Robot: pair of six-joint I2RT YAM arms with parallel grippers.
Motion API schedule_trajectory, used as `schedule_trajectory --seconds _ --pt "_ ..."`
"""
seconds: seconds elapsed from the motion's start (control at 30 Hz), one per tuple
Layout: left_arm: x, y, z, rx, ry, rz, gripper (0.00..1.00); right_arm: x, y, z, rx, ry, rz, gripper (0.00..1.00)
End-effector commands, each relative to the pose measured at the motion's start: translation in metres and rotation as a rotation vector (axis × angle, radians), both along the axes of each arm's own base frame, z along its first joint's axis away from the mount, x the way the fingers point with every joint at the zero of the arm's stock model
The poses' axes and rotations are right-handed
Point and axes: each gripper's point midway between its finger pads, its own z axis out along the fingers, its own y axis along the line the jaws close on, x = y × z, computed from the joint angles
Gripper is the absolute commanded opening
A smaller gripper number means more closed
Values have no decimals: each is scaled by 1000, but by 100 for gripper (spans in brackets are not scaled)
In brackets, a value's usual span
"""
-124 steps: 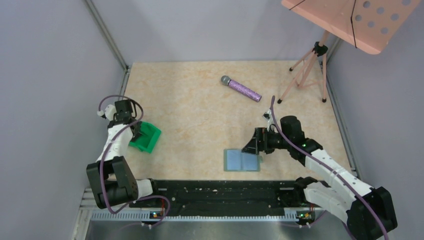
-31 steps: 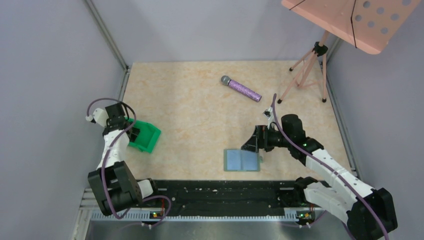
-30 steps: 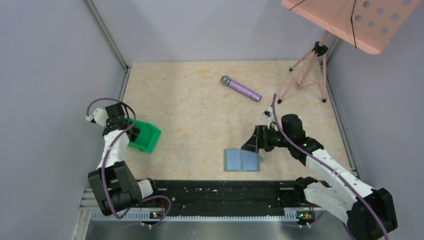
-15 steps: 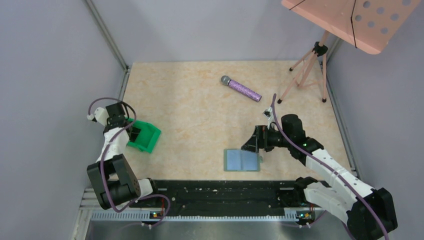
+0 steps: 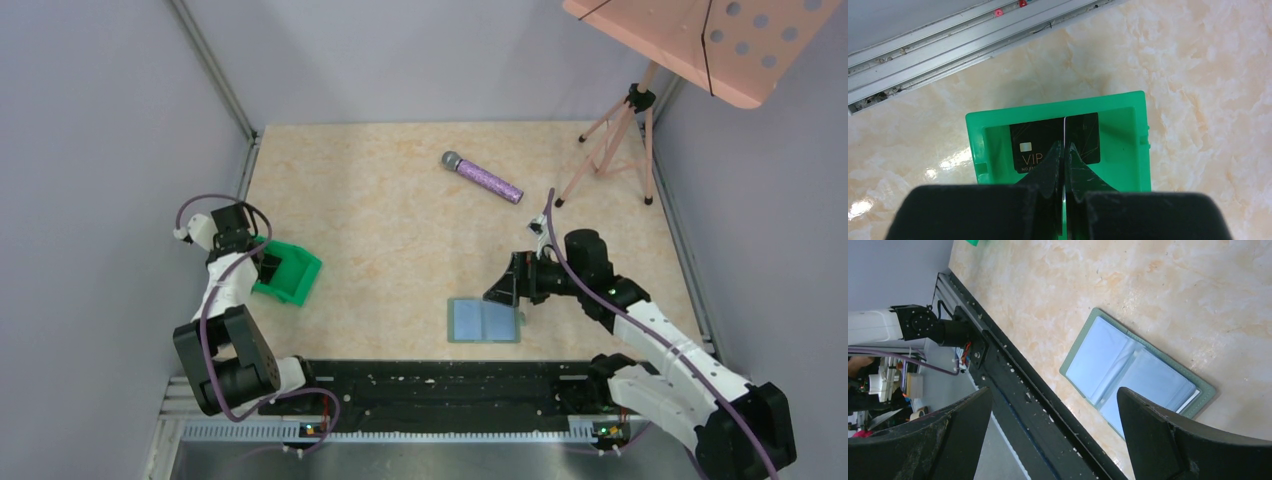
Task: Take the credit cards out of the card holder
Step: Place the credit card in the storage box.
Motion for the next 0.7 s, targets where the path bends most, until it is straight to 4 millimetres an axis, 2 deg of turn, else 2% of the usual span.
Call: schedule_trajectory --seconds 0.0,0.23,0.43,0.6,0.67 --pt "-7 8 5 27 -13 58 0 8 1 23 19 -78 1 95" --pt "-14 10 2 39 -45 105 0 6 1 22 19 -72 1 95" --pt "-9 6 -4 15 -29 73 0 5 0 25 25 -79 -1 95" --pt "-12 5 -1 2 2 74 18 5 -1 26 19 -85 -3 95" --pt "-13 4 2 -1 17 68 21 4 -2 26 16 -84 -6 95"
